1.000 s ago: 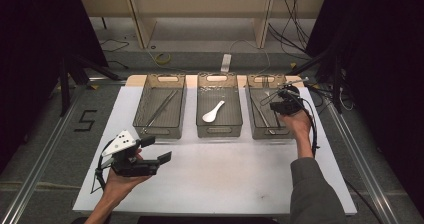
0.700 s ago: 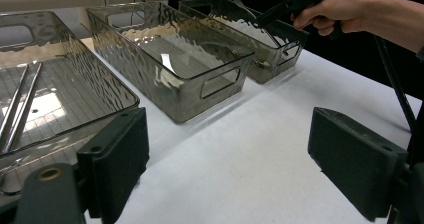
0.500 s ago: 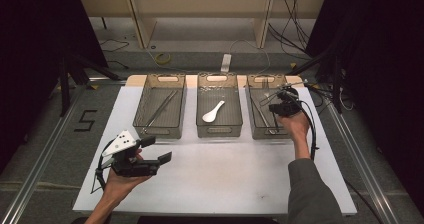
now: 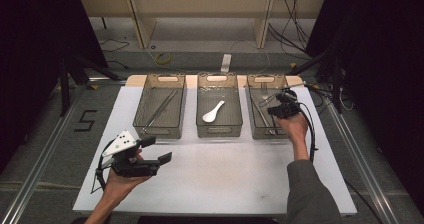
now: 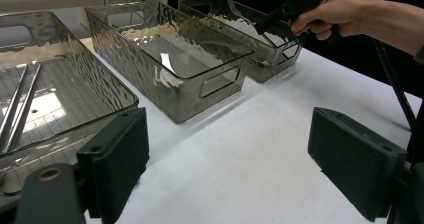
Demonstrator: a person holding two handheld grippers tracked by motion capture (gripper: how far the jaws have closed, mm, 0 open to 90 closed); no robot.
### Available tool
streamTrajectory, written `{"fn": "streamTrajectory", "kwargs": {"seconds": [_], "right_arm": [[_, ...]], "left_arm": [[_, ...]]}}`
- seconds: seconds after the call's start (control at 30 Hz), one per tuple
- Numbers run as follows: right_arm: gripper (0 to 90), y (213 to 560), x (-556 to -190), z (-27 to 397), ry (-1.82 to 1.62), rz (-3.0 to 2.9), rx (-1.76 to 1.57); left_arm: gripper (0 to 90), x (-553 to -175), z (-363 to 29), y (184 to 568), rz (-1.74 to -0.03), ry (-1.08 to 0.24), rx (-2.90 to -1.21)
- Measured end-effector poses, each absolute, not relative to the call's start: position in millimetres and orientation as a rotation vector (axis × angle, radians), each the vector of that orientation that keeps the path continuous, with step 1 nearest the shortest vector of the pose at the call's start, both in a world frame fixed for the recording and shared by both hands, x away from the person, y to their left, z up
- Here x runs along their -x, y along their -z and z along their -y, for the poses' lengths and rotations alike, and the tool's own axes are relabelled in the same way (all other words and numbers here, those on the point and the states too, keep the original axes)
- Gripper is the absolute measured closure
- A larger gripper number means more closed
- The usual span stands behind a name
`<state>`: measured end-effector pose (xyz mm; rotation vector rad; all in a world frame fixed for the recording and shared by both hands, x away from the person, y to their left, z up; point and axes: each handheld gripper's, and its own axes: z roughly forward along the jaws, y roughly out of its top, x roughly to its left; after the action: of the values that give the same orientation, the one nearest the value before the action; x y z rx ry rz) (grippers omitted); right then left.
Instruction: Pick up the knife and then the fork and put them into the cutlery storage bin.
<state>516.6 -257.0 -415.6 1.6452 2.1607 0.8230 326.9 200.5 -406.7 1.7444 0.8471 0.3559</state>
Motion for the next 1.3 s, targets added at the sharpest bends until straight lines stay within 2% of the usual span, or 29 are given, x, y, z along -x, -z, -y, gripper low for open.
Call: {"fn": "streamTrajectory", "kwargs": {"seconds": [0.57, 0.8, 1.0, 1.3], "right_arm": [[68.9, 402.6, -511.1, 256.3, -0.925, -2.164, -1.602], [57.0, 395.7, -503.5, 256.5, -1.002, -2.151, -1.601], [48.7, 389.3, -493.0, 252.7, -1.068, -2.13, -1.575], [42.3, 385.6, -466.8, 248.3, -1.137, -2.12, -1.497]], "left_arm": [[16.1, -327.1, -200.3, 406.9, -0.849, -0.353, -1.744], [16.1, -327.1, -200.3, 406.8, -0.846, -0.354, -1.746], [16.1, -327.1, -200.7, 406.8, -0.847, -0.353, -1.746], [16.1, -327.2, -199.8, 407.2, -0.845, -0.348, -1.75]]}}
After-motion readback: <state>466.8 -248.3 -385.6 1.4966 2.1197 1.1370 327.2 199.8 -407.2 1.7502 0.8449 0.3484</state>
